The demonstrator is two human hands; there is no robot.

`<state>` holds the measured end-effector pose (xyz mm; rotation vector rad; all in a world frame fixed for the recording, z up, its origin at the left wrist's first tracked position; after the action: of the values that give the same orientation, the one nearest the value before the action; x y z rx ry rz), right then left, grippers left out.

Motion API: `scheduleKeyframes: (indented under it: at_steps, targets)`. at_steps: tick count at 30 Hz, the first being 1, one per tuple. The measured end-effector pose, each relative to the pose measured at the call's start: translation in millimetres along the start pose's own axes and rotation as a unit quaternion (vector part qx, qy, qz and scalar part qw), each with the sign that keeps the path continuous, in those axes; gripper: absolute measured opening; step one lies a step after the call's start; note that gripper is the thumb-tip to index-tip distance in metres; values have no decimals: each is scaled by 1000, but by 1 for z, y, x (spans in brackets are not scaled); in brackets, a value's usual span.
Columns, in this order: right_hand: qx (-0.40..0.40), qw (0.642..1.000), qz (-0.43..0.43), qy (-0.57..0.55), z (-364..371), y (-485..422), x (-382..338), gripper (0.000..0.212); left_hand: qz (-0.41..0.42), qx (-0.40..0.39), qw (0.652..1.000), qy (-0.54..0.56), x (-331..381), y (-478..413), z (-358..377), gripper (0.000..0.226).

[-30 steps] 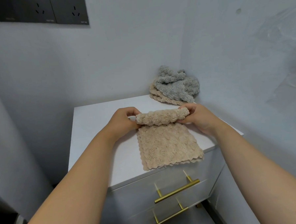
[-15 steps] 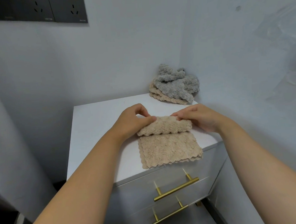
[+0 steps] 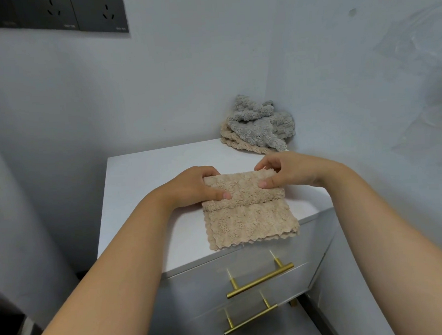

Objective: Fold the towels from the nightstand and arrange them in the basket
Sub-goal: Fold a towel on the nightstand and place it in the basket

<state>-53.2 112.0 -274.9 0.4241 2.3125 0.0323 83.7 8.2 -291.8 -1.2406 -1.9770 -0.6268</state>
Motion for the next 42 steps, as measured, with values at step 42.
scheduleKeyframes:
  at_steps: [42]
  targets:
    - [246,956,-44,-153,-18,-1,-1,33,49,256,963,69,1,8,-44,28]
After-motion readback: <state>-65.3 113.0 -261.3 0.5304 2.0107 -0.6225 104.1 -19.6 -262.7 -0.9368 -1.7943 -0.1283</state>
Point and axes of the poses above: each hand's wrist, its own y-axis away from the middle knuckle, its own z-axis out of the palm, x = y × z, the point moved 10 cm from there along -y, towards the middle knuckle, and after that the axes turned 1 degree about -x, right-handed, at the moved point
